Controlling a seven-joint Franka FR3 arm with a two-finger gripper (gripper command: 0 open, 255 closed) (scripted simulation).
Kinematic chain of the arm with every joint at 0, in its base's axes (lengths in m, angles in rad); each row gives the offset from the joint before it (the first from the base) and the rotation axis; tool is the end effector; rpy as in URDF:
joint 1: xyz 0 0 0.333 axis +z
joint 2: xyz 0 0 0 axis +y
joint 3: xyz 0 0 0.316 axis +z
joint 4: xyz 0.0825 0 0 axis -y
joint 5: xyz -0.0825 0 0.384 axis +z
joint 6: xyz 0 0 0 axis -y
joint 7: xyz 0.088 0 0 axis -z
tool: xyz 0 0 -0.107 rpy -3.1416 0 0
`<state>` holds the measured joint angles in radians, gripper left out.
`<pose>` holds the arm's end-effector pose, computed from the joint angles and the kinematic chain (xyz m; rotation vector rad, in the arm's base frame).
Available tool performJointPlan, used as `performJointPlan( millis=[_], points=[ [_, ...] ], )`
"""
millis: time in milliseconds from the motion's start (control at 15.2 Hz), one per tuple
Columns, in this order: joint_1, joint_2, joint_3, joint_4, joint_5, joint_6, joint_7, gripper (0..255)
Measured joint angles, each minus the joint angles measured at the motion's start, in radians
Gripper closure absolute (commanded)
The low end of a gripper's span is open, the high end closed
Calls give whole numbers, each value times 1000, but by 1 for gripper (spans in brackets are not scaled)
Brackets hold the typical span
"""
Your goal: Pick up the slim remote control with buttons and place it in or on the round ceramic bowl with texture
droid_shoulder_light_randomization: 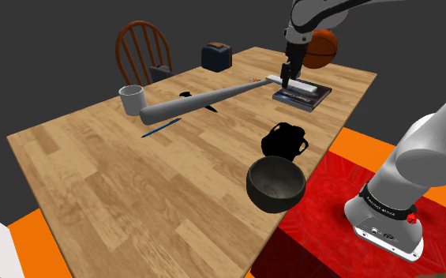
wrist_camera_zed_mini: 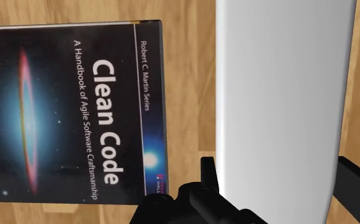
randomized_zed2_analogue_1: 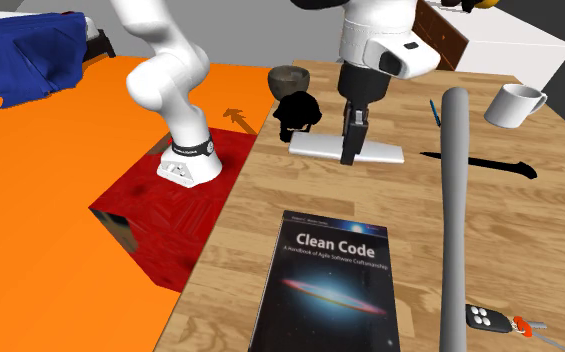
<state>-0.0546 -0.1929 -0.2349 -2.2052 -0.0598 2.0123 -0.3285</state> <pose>0.4691 -0.1472 0.4597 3.1322 0.1081 -0.0113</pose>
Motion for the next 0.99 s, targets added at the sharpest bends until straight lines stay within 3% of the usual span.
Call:
performJointPlan(
  millis=[462,990],
  points=[
    [1,-26,5,63,-3,-89,4,255],
    [47,-210,106,-105,-2,-110,153,255]
  ],
)
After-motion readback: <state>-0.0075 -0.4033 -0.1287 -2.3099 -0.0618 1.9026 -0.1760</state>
